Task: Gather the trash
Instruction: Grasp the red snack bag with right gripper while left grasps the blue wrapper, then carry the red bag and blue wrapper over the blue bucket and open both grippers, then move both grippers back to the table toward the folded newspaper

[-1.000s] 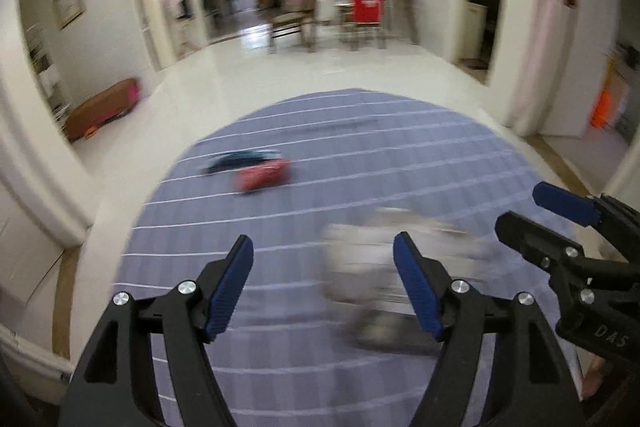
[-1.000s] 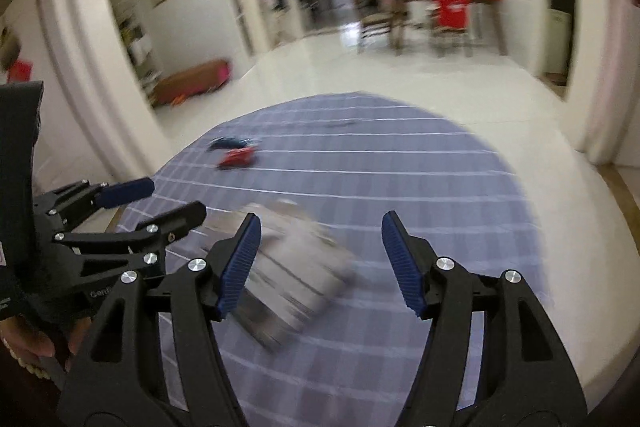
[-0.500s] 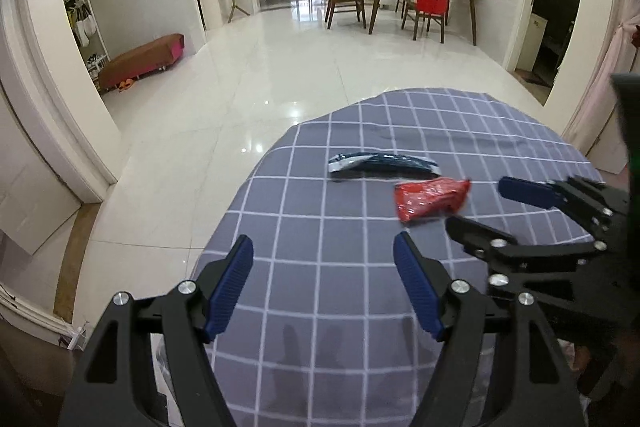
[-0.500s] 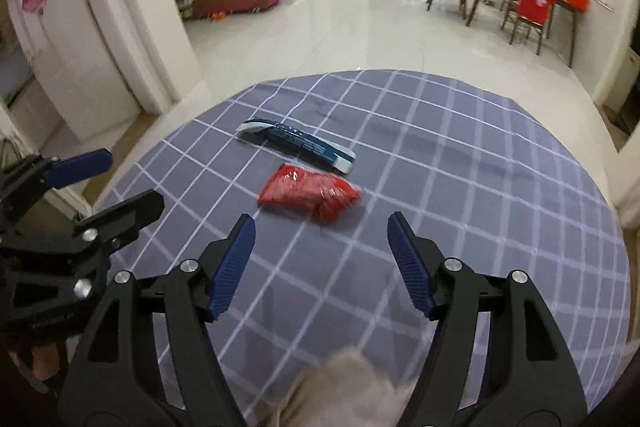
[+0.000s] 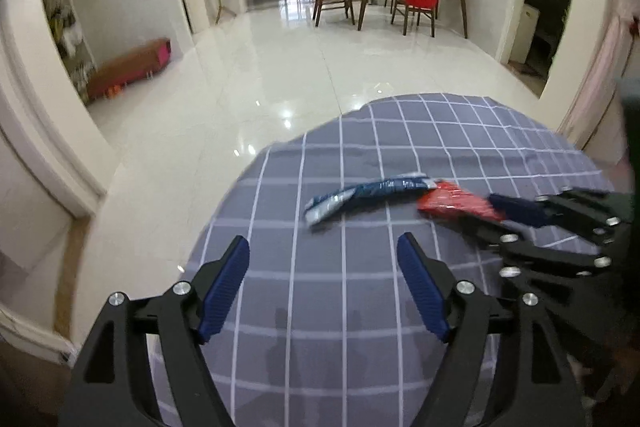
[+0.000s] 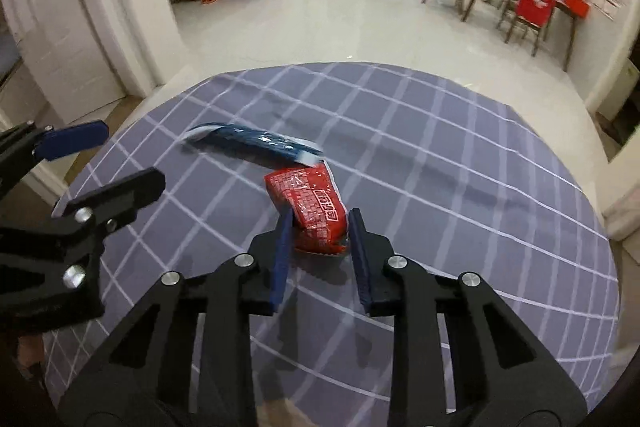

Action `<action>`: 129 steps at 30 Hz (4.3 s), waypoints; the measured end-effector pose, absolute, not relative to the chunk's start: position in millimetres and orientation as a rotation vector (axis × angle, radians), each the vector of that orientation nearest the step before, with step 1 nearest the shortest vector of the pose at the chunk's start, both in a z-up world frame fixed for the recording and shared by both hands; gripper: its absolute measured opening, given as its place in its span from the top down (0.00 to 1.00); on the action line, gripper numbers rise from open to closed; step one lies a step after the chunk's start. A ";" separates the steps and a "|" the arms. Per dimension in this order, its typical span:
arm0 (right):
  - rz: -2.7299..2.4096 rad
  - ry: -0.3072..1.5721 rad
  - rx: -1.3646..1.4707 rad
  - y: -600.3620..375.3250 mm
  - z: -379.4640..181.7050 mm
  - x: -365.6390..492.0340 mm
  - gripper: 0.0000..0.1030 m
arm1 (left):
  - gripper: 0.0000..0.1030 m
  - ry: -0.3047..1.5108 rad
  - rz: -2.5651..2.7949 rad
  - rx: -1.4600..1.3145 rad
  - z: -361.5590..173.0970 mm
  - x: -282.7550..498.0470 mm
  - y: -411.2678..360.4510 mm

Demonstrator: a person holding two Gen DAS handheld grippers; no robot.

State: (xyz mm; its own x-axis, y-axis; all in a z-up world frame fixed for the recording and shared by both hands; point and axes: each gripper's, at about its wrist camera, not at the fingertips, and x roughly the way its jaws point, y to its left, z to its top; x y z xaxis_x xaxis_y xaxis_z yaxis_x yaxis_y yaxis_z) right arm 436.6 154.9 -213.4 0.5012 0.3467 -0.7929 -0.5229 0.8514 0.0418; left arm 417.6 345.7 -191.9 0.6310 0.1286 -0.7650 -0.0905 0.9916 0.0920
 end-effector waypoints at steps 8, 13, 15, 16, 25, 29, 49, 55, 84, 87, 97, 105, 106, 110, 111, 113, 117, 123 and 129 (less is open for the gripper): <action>0.468 0.921 -0.087 121.7 -210.7 450.0 0.73 | 0.26 0.905 0.081 0.204 -208.2 454.6 326.8; 0.495 0.928 -0.056 122.6 -211.0 451.0 0.73 | 0.39 0.923 0.040 0.251 -218.5 468.6 315.7; 0.506 0.927 -0.042 118.5 -209.1 448.2 0.73 | 0.69 0.944 0.005 0.199 -218.3 472.1 316.5; 0.510 0.926 -0.035 122.6 -210.6 446.9 0.73 | 0.78 0.953 0.000 0.166 -217.3 472.3 318.7; 0.535 0.888 0.008 103.2 -189.0 418.5 0.73 | 0.93 0.880 0.033 0.055 -191.1 432.5 316.2; 0.541 0.851 0.050 83.4 -169.3 398.7 0.73 | 0.93 0.829 0.048 0.051 -163.7 403.8 295.7; 0.306 0.595 0.247 -193.1 -104.6 189.6 0.73 | 0.93 0.693 -0.272 0.103 -105.8 249.2 26.0; 0.159 0.570 0.331 -289.0 -123.8 131.7 0.73 | 0.93 0.719 -0.407 0.163 -126.1 219.8 -77.6; -0.117 0.722 0.631 -419.5 -280.0 95.7 0.30 | 0.93 0.937 -0.496 0.360 -254.2 227.3 -228.5; -0.125 0.695 0.625 -426.8 -274.1 92.1 0.30 | 0.92 0.941 -0.504 0.367 -257.6 225.5 -233.4; -0.136 0.648 0.614 -429.9 -255.0 91.2 0.28 | 0.92 0.945 -0.523 0.377 -260.7 224.7 -246.1; -0.152 0.621 0.636 -435.0 -253.2 83.3 0.28 | 0.92 0.937 -0.538 0.377 -255.8 225.0 -252.2; -0.151 0.616 0.644 -435.3 -253.0 82.6 0.28 | 0.91 0.936 -0.542 0.379 -254.7 224.9 -253.7; -0.175 0.594 0.647 -438.1 -249.9 75.8 0.27 | 0.58 0.965 -0.549 0.406 -256.7 227.4 -259.5; -0.173 0.598 0.647 -437.9 -249.4 75.4 0.27 | 0.48 0.966 -0.532 0.406 -257.1 228.5 -258.2; -0.171 0.603 0.648 -436.4 -248.8 75.0 0.27 | 0.41 0.954 -0.530 0.372 -252.9 228.8 -252.6; -0.169 0.608 0.638 -430.2 -243.5 73.7 0.27 | 0.41 0.957 -0.525 0.355 -246.2 228.0 -246.2; -0.149 0.604 0.614 -413.9 -229.4 72.6 0.27 | 0.38 0.918 -0.524 0.334 -225.3 217.2 -227.0; -0.091 0.586 0.586 -379.1 -203.4 78.3 0.27 | 0.32 0.867 -0.482 0.296 -195.8 211.3 -182.2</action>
